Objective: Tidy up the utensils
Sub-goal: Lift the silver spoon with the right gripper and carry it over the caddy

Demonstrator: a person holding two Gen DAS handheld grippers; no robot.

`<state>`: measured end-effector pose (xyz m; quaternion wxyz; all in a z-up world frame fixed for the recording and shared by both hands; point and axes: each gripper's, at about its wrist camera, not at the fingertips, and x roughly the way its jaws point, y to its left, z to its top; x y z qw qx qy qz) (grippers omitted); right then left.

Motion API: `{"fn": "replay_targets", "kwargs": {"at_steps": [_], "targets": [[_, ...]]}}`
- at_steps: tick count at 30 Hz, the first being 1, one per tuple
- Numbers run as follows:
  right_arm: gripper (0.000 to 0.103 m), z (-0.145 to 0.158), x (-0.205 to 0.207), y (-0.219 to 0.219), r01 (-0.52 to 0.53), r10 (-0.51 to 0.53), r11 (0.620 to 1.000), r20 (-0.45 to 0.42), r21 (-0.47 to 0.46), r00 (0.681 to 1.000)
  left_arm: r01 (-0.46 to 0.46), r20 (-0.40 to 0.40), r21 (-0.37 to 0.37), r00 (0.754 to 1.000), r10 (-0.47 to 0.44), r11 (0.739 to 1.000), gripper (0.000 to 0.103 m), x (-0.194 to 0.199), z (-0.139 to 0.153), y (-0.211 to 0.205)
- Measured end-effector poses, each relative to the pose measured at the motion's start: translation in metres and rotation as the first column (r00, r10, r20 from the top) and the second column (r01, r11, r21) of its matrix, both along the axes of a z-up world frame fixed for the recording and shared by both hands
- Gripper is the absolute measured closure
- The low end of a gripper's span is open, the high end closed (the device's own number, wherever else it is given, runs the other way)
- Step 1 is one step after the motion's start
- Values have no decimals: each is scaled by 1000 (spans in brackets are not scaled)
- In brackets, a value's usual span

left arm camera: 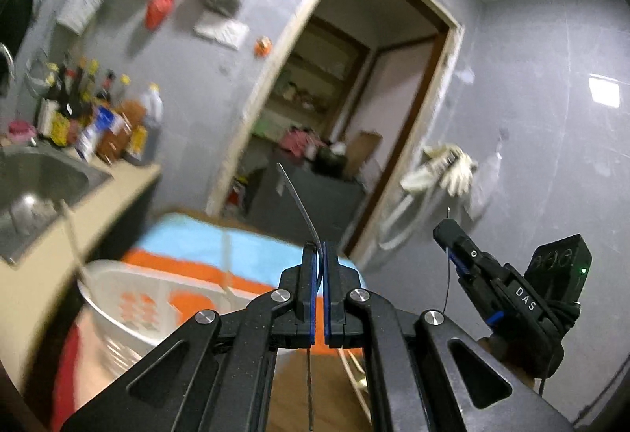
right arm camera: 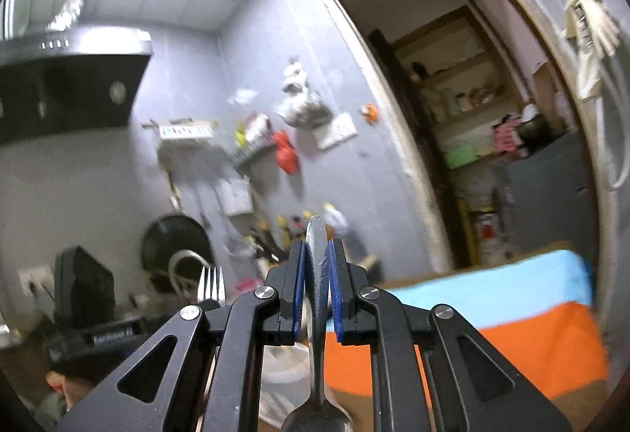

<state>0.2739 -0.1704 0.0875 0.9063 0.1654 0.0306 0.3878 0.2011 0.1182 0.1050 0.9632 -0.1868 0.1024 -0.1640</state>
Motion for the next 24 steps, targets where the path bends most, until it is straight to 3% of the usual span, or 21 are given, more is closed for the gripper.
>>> {"fn": "replay_targets", "kwargs": {"at_steps": [7,13,24], "targets": [[94,15,27,61,-78,72,993,62,94,995,-155,87,-14,984,155,988,102,9,19,58],[93,2,39,87,-90,79,989,96,117,992,-276,148,6,951,272,961,102,24,7,91],[93,-33,56,104,-67,65,997,45,35,997,-353,153,58,927,342,934,102,40,-36,84]]}}
